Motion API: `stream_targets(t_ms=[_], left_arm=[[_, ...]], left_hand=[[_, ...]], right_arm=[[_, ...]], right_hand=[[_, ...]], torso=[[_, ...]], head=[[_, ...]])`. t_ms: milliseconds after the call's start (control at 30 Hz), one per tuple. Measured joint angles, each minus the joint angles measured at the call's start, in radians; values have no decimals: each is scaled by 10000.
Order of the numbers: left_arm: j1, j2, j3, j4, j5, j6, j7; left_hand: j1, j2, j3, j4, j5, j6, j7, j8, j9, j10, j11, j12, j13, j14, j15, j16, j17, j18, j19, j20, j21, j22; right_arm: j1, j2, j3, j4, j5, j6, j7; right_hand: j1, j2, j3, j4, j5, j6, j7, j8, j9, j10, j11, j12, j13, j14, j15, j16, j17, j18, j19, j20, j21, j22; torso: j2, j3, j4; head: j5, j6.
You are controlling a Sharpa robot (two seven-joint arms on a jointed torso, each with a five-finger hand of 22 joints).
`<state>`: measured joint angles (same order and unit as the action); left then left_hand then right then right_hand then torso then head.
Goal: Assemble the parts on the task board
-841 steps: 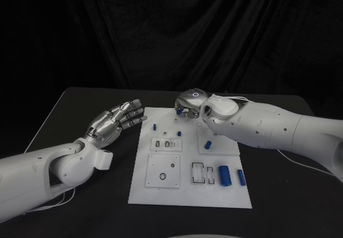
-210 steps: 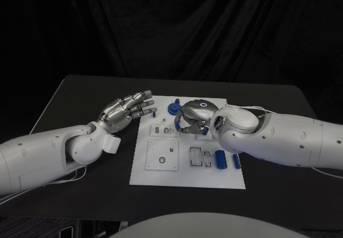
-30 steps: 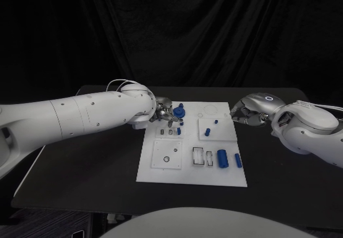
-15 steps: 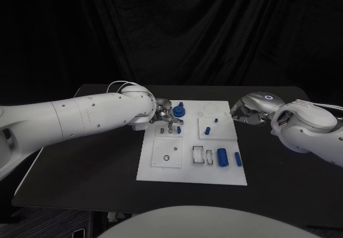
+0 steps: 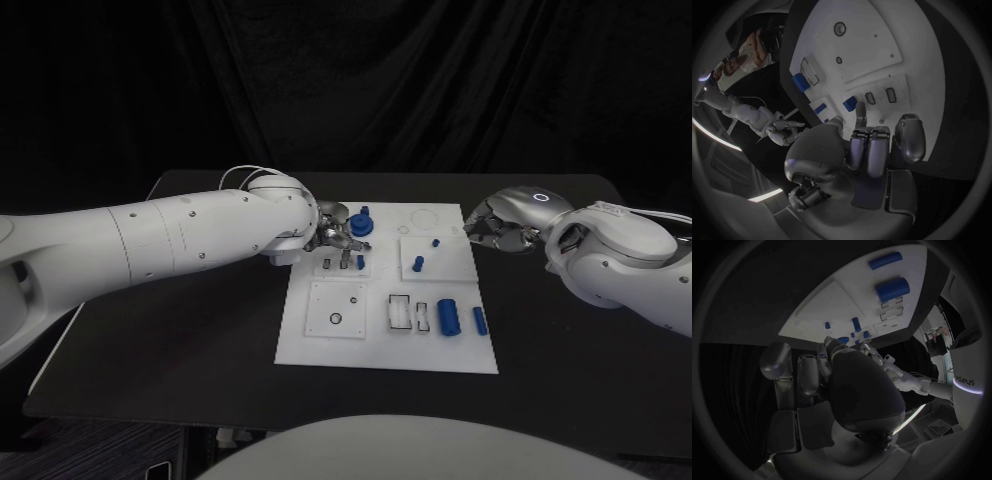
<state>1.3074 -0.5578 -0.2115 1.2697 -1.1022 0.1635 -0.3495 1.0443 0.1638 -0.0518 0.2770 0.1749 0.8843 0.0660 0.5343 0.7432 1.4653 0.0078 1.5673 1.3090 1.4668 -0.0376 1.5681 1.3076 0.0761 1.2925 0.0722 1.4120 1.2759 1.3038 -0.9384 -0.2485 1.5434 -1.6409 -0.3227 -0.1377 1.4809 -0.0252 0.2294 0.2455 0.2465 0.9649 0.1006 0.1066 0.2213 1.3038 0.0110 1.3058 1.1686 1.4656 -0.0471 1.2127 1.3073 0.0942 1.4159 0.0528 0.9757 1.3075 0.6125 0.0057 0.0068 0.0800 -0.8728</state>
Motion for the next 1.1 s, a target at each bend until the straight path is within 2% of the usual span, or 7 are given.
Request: stream_targets(t_ms=[333,833,1100], left_arm=[[-18,114,0,-57,-2,66,-80],[-68,239,-3,-122,-3,232,-230],[-90,268,-2,-164,-4,292,-245]], left_hand=[[83,-2,27,-26,-3,-71,-1,-40,28,0,0,0,-1,0,0,0,-1,1,-126,17,-82,-133],[162,-1,97,-97,-4,-108,37,-285,44,0,0,0,-1,0,1,0,-1,2,-344,28,-245,-336],[162,-1,97,-97,-4,-108,37,-301,44,0,1,0,-2,0,1,0,-2,2,-344,28,-244,-340]], right_arm=[[-28,51,0,-54,0,-1,-7],[-95,111,2,-107,1,-62,20],[-105,122,0,-126,1,-85,20]], right_hand=[[-1,-1,0,0,-1,0,0,0,1,-1,1,0,4,0,0,-47,0,0,0,0,0,-1],[-2,-2,28,-29,49,35,35,0,2,-2,1,-1,39,0,0,-47,8,1,0,0,0,-2],[-2,-2,28,-29,49,35,35,0,2,-3,1,-1,22,0,0,-88,6,0,0,0,-51,-2]], torso=[[3,-1,-5],[9,-1,1],[10,-3,1]], head=[[-41,0],[-41,0],[-102,0]])
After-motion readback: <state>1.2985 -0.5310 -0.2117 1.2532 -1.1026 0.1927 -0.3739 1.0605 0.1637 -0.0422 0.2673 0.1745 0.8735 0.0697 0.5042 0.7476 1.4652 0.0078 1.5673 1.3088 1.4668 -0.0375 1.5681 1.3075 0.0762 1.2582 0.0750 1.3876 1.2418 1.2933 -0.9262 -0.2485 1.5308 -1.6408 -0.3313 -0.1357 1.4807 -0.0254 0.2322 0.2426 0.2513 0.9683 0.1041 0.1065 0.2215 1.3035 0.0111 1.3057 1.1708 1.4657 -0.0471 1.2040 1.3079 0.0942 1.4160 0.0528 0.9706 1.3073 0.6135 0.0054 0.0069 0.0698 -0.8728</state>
